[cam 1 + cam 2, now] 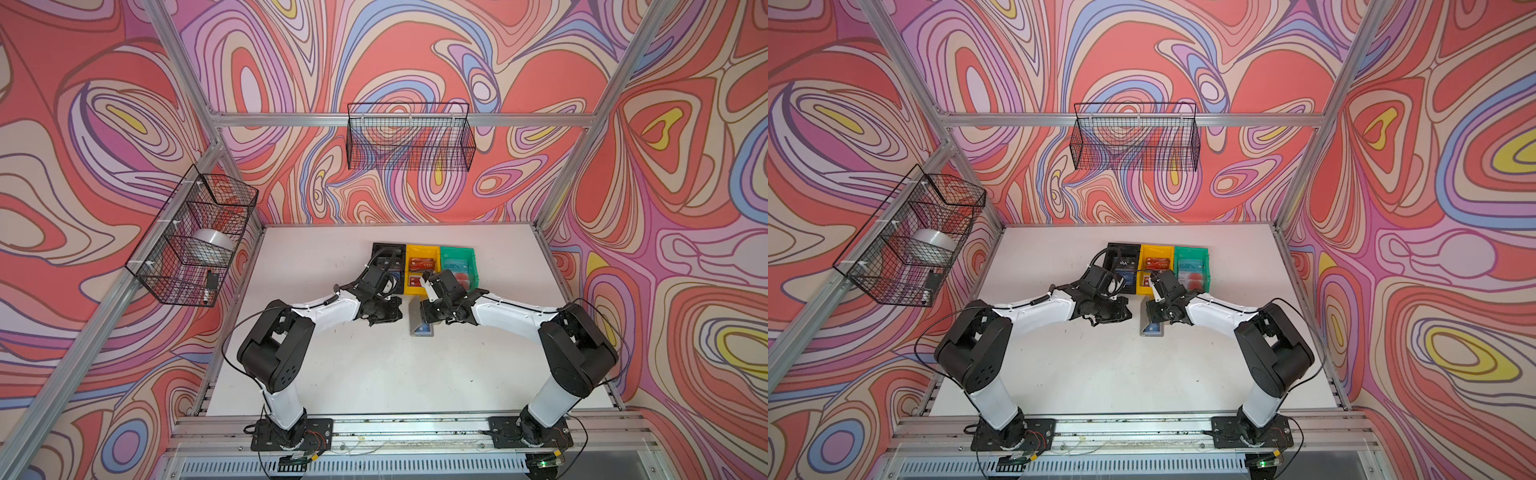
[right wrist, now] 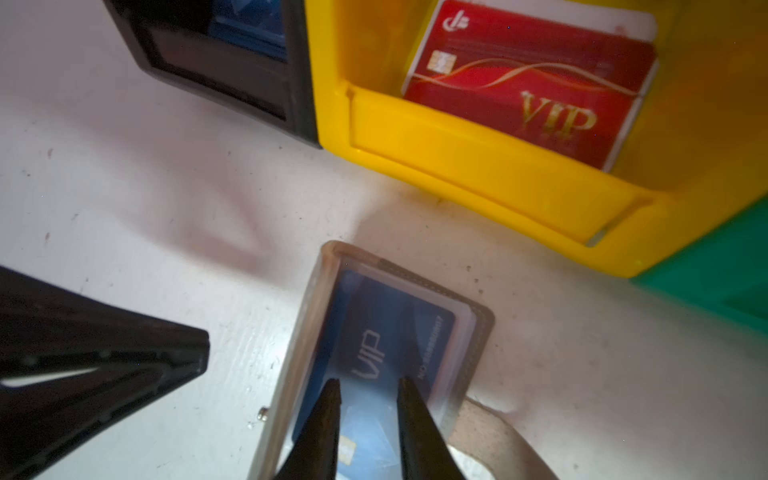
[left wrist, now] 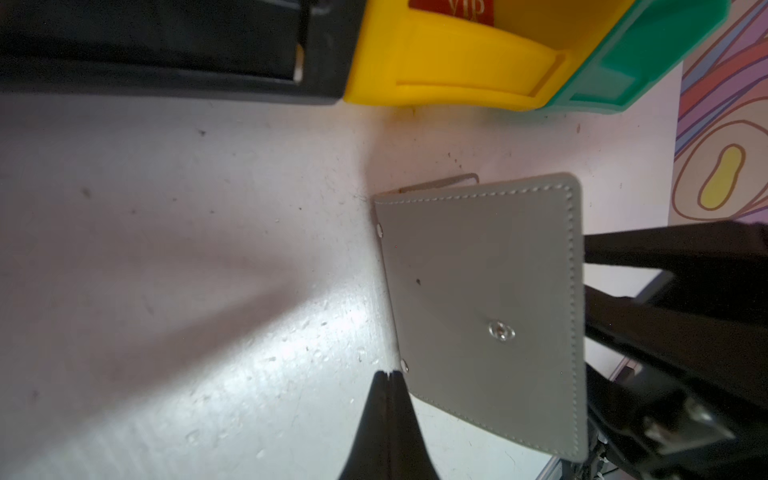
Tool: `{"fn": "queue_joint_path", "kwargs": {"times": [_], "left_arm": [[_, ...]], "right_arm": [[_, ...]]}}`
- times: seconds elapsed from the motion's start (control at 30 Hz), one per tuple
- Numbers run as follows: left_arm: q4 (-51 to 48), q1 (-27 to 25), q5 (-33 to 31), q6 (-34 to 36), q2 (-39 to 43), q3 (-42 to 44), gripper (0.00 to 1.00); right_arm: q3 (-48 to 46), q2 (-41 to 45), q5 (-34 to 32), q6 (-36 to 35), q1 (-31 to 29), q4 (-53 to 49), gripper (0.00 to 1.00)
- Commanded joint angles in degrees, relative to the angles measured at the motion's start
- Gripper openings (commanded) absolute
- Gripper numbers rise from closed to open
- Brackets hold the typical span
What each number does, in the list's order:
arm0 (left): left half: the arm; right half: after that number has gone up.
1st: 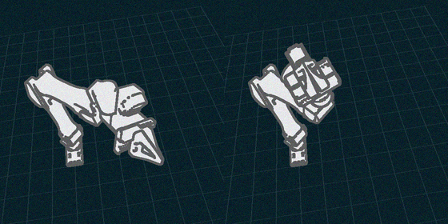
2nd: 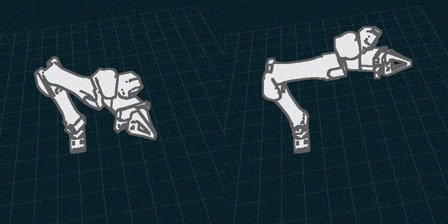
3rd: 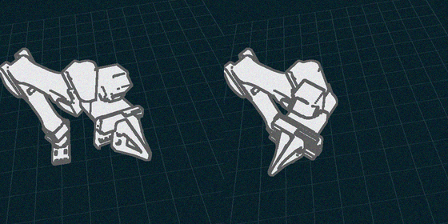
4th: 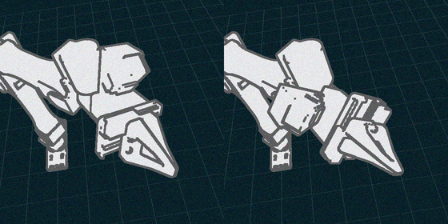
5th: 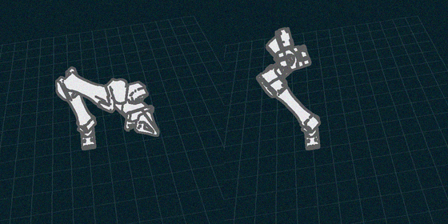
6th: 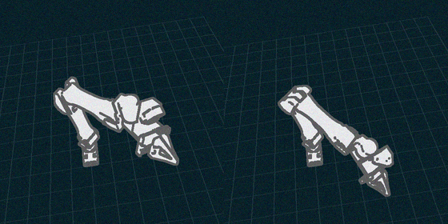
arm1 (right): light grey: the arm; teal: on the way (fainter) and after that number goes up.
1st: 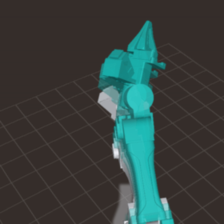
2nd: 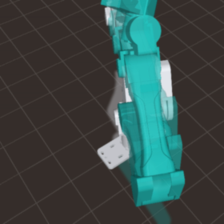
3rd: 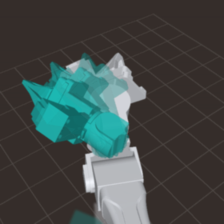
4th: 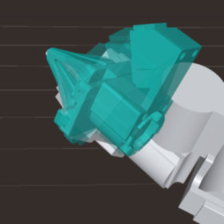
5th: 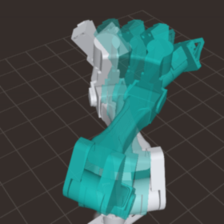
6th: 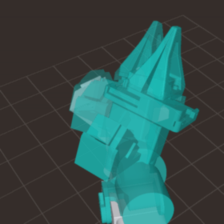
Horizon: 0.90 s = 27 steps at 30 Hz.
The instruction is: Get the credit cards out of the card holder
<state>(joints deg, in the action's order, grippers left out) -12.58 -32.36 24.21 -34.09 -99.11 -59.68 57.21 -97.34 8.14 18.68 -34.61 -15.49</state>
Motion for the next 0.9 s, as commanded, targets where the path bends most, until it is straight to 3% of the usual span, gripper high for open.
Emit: {"fn": "queue_joint_path", "kwargs": {"times": [0.0, 0.13, 0.37, 0.6, 0.87], "left_arm": [[-2.04, 3.22, 1.17, 0.89, 5.23, 2.96, 0.00], [-1.09, 8.01, 4.50, -0.08, 10.22, 6.70, 0.02], [1.09, 9.18, 7.64, -3.26, 12.71, 7.59, 0.16], [16.00, 9.22, 15.69, -11.66, 7.19, 11.19, 0.17], [22.91, 8.24, 14.68, -14.77, 1.45, 13.12, 0.19]], "right_arm": [[1.05, -1.26, 8.99, 0.39, -0.78, 5.28, 0.27], [2.72, -3.79, 14.17, 1.25, -2.03, 7.94, 0.27], [5.86, -10.74, 14.56, 3.26, -3.90, 8.31, 0.27], [4.37, -11.27, 12.18, 4.46, -3.97, 7.59, 0.27], [2.65, -8.02, 12.17, 4.61, -3.92, 8.64, 0.27]]}}
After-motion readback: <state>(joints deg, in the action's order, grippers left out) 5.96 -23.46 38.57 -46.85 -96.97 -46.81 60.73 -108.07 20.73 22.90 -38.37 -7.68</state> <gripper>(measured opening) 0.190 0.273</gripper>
